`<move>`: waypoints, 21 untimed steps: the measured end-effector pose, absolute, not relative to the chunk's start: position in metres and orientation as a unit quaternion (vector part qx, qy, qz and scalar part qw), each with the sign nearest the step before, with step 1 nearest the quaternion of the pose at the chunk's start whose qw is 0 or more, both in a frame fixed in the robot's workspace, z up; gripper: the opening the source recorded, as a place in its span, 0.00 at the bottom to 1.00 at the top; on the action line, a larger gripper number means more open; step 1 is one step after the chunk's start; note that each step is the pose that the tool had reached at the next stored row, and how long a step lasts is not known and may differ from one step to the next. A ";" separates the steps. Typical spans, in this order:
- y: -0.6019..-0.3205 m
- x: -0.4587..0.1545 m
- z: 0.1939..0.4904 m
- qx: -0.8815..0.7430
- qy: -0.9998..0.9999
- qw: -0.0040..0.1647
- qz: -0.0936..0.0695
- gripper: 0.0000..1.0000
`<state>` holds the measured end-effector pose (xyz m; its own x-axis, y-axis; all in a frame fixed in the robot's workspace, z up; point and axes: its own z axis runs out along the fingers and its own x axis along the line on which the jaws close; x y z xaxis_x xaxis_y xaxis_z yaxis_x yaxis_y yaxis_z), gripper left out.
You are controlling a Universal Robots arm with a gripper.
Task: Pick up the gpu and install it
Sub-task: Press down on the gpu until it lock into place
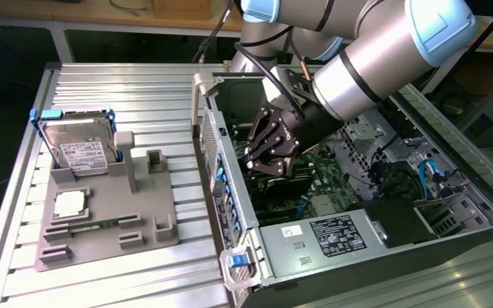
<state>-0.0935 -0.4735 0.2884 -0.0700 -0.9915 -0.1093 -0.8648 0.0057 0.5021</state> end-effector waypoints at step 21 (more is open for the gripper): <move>-0.474 -0.093 0.277 0.667 -0.694 0.140 -0.232 0.11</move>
<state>-0.0934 -0.4739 0.2767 -0.0707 -0.9908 -0.1153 -0.8608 0.0022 0.5089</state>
